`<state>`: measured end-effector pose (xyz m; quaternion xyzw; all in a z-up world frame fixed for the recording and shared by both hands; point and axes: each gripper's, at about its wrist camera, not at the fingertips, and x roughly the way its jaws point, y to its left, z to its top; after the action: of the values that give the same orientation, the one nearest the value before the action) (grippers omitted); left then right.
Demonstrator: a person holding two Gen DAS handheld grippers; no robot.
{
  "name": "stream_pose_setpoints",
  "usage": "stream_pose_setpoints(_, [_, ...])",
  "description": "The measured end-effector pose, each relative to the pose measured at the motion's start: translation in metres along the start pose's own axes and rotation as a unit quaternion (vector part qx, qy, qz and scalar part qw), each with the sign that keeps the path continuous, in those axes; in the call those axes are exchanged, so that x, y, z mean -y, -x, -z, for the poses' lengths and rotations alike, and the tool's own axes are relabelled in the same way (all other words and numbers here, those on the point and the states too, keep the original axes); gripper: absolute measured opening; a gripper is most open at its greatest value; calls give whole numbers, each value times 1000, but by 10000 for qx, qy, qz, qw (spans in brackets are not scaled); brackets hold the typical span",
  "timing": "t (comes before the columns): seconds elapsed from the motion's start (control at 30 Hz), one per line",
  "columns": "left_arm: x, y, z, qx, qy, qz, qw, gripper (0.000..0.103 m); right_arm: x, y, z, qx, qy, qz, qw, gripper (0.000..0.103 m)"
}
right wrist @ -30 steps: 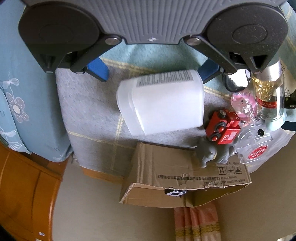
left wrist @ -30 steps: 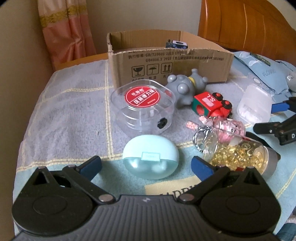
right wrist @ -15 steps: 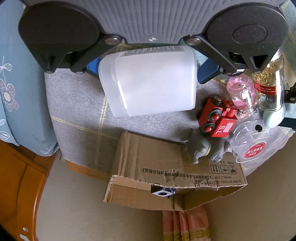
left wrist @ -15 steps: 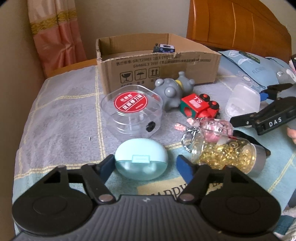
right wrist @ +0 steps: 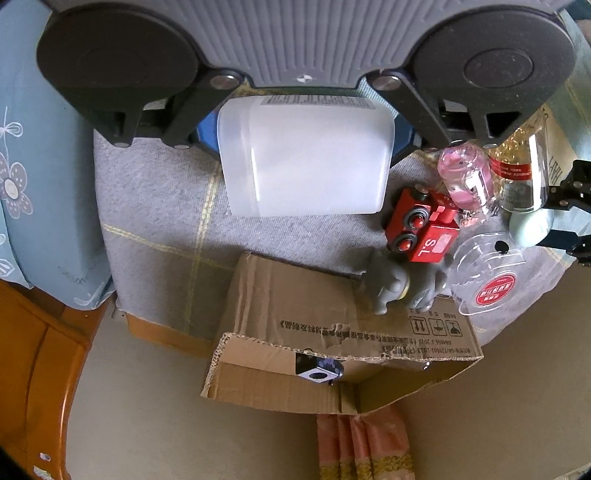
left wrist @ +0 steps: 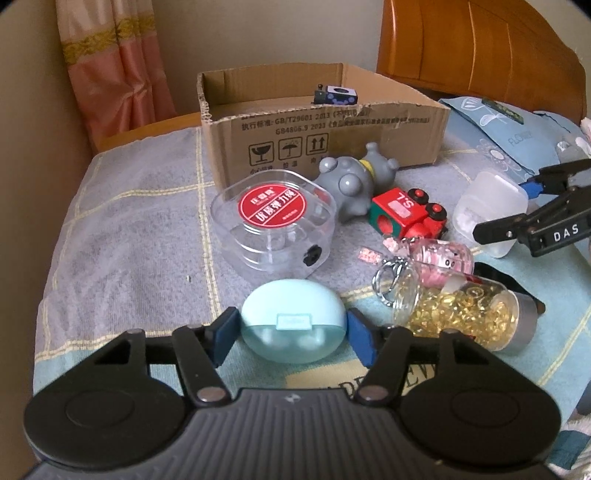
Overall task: Organize rigid objects
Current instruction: 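Close left tool on mint-green case while right tool grasps white plastic container, then carry green case toward box with left tool while right tool drops white container inside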
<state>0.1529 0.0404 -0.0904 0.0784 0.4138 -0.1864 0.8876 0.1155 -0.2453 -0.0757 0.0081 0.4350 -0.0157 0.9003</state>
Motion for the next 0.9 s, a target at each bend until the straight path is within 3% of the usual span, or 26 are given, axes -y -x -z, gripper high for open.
stream_pose_setpoints(0.3, [-3, 5, -2, -134, 11, 163, 9998, 60, -3, 8, -4, 3, 85, -10, 10000, 86])
stream_pose_setpoints(0.57, [-2, 30, -17, -253, -270, 186, 9991, 60, -5, 32, -15, 94, 296, -163, 9994, 86])
stream_pose_setpoints(0.9, [-5, 47, -68, -183, -513, 228, 9983, 60, 10, 56, -73, 626, 390, -128, 9972, 86])
